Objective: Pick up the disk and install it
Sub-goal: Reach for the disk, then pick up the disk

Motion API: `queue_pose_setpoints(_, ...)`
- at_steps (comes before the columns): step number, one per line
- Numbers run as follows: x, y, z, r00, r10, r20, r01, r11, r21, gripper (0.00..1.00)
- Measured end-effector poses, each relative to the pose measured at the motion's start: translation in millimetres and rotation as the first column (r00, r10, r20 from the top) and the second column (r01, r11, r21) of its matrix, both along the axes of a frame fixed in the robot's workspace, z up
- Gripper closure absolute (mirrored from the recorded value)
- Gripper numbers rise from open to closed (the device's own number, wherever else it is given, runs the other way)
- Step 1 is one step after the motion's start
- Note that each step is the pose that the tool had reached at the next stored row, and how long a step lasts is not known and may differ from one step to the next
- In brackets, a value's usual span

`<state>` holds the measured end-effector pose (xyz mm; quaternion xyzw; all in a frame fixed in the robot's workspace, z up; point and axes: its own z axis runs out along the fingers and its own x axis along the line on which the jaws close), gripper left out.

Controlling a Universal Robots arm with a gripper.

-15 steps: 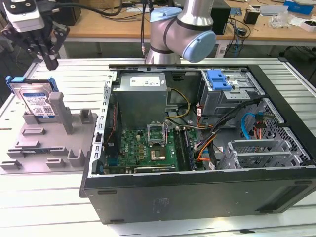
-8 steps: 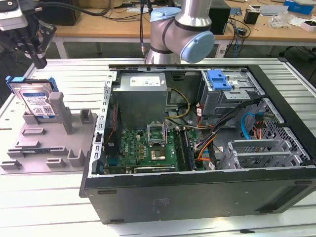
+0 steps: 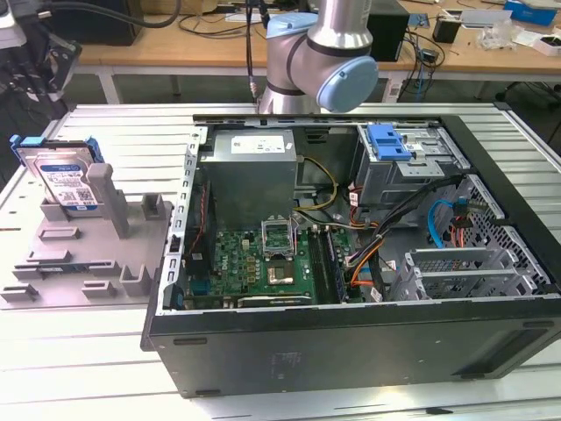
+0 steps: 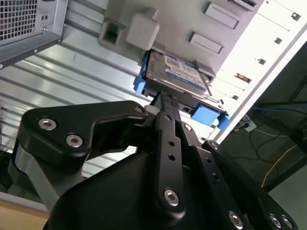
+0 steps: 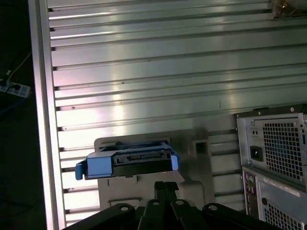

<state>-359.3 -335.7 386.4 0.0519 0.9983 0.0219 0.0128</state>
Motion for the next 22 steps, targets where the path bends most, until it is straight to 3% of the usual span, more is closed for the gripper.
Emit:
queue_pose_setpoints(4,-9.9,4.9,-0.7,1.0,-0.002,-0.0001,0.002,1.0,0.0,0.89)
queue_pose_setpoints(8,-26.3,13.1,-1.8,1.0,-0.006,0.0001,0.006,1.0,0.0,0.89)
queue_pose_setpoints(12,-34.3,17.5,-2.3,1.0,-0.007,0.0,0.007,1.0,0.0,0.89)
queue_pose_setpoints(22,-35.1,18.0,-2.3,1.0,-0.007,0.0,0.007,1.0,-0.0004,0.89)
